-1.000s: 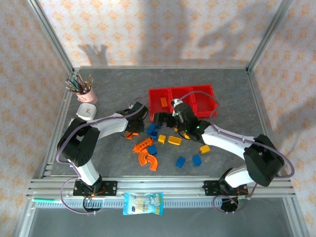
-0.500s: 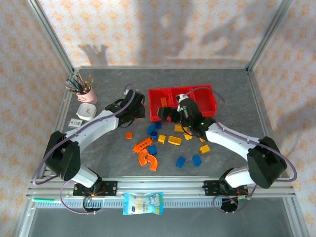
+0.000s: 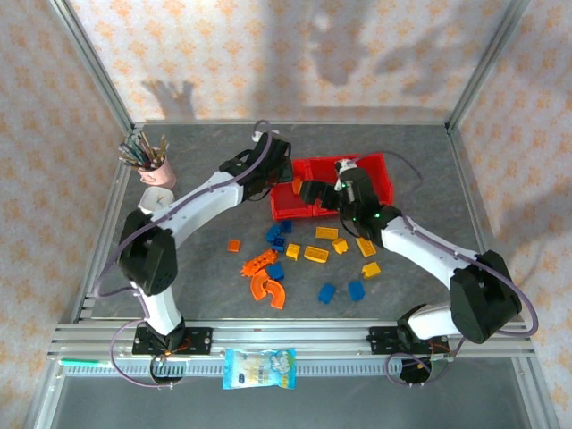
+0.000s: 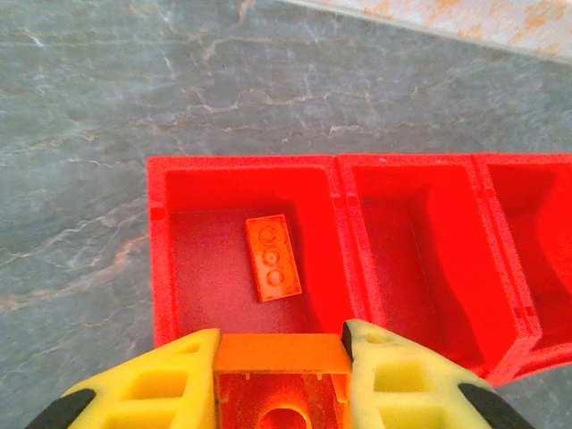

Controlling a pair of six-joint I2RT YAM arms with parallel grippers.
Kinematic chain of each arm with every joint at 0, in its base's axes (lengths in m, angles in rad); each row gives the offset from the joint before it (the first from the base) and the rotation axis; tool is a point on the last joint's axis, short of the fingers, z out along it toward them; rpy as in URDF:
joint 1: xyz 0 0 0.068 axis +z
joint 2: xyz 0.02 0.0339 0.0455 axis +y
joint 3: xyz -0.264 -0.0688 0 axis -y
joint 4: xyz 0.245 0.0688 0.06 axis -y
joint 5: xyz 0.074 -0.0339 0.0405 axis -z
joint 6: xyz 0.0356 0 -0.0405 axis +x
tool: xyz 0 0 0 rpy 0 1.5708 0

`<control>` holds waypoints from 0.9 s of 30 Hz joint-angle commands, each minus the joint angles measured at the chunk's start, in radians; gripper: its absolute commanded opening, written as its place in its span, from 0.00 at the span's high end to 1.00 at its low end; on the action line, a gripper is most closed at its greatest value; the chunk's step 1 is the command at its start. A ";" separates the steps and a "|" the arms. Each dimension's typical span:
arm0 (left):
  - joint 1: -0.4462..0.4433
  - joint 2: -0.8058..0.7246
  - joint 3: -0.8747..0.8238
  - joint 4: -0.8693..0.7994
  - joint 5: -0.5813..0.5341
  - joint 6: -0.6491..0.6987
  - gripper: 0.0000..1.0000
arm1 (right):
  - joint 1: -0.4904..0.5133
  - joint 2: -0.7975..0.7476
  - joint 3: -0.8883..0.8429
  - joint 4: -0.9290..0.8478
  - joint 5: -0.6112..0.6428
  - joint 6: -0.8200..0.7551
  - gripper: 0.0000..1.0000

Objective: Sort the legos into containers by color
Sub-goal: Place the lego in the container.

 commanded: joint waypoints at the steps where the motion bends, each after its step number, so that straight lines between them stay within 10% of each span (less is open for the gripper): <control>1: -0.007 0.088 0.099 -0.026 -0.025 -0.013 0.87 | -0.033 0.000 0.029 -0.008 0.020 -0.010 0.00; 13: -0.007 0.395 0.362 -0.181 -0.098 0.028 0.69 | -0.064 0.006 0.051 -0.038 0.035 -0.034 0.00; 27: -0.005 0.335 0.371 -0.228 -0.094 0.064 0.49 | -0.062 -0.001 0.109 -0.096 -0.015 -0.070 0.00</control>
